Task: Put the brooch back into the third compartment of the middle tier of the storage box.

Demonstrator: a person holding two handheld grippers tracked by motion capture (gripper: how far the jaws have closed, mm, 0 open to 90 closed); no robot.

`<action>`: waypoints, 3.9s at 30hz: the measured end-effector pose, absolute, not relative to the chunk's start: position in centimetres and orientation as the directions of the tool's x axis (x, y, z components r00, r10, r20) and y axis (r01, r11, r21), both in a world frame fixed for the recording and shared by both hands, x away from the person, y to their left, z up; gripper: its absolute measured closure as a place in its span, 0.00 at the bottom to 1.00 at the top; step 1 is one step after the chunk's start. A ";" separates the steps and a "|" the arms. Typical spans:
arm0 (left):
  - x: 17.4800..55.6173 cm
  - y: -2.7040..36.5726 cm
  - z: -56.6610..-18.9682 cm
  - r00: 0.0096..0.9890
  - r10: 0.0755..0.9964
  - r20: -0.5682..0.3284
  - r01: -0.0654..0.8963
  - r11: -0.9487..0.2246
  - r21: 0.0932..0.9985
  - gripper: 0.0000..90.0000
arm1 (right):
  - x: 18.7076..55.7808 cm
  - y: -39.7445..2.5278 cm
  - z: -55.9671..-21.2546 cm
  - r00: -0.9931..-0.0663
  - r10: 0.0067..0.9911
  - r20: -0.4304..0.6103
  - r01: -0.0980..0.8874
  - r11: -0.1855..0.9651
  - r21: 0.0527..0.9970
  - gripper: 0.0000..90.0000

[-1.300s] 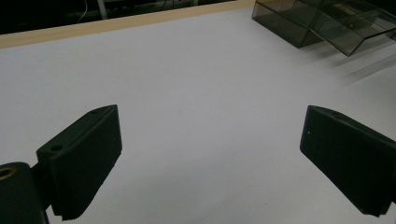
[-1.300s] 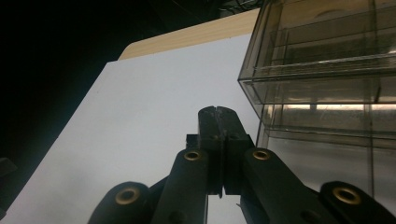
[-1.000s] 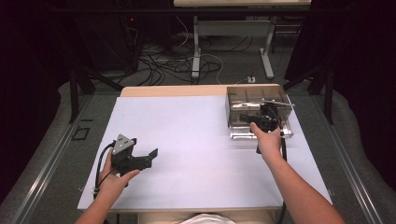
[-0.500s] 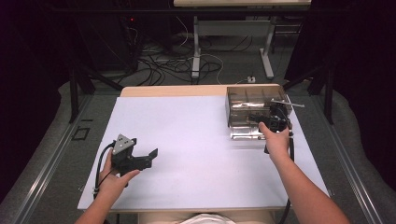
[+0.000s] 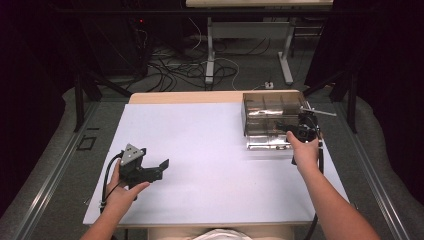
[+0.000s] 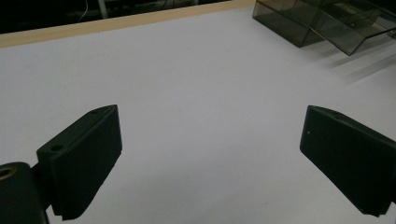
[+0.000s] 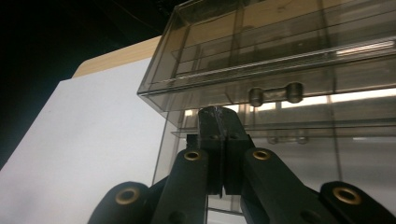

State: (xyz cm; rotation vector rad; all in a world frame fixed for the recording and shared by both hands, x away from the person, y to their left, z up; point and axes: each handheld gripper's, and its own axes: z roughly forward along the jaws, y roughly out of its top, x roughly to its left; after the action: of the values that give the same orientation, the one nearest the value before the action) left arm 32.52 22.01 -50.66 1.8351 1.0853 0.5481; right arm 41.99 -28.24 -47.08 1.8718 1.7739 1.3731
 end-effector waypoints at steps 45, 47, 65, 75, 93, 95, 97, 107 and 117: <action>32.6 21.9 -50.8 0.512 0.856 -0.068 0.456 -0.204 0.867 0.06 | 41.3 -34.3 -49.5 -0.001 0.903 0.431 0.640 -0.330 0.694 1.00; 32.6 21.9 -50.8 0.513 0.856 -0.067 0.453 -0.203 0.868 0.06 | 41.3 -34.4 -49.4 0.001 0.905 0.425 0.647 -0.324 0.690 1.00; 32.5 21.9 -50.8 0.512 0.856 -0.068 0.455 -0.203 0.867 0.06 | 41.6 -34.6 -50.2 0.012 0.916 0.402 0.661 -0.309 0.684 1.00; 32.5 21.9 -50.8 0.511 0.856 -0.071 0.456 -0.200 0.867 0.06 | 41.3 -34.6 -49.7 0.011 0.925 0.380 0.653 -0.294 0.698 0.76; 32.5 21.9 -50.8 0.513 0.856 -0.069 0.456 -0.203 0.866 0.07 | 39.6 -32.5 -48.9 -0.176 0.928 0.329 0.632 -0.149 0.761 0.44; 32.5 21.9 -50.7 0.513 0.855 -0.069 0.456 -0.204 0.866 0.07 | 39.3 -32.1 -49.0 -0.194 0.937 0.290 0.601 -0.120 0.790 0.39; 32.5 21.9 -50.8 0.513 0.856 -0.069 0.457 -0.204 0.866 0.07 | 39.0 -31.9 -49.0 -0.209 0.935 0.287 0.603 -0.108 0.790 0.39; 32.4 21.8 -50.8 0.514 0.855 -0.075 0.459 -0.200 0.865 0.07 | 37.0 -29.7 -49.0 -0.281 0.916 0.287 0.605 -0.063 0.794 0.20; 32.4 21.9 -50.7 0.513 0.856 -0.070 0.457 -0.203 0.866 0.07 | 35.7 -28.2 -49.1 -0.314 0.922 0.225 0.569 -0.007 0.822 0.05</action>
State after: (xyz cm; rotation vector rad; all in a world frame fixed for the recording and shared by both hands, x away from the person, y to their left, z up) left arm 32.40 21.87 -50.71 1.8377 1.0908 0.5453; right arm 35.69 -28.20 -49.07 1.5430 1.8937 1.2504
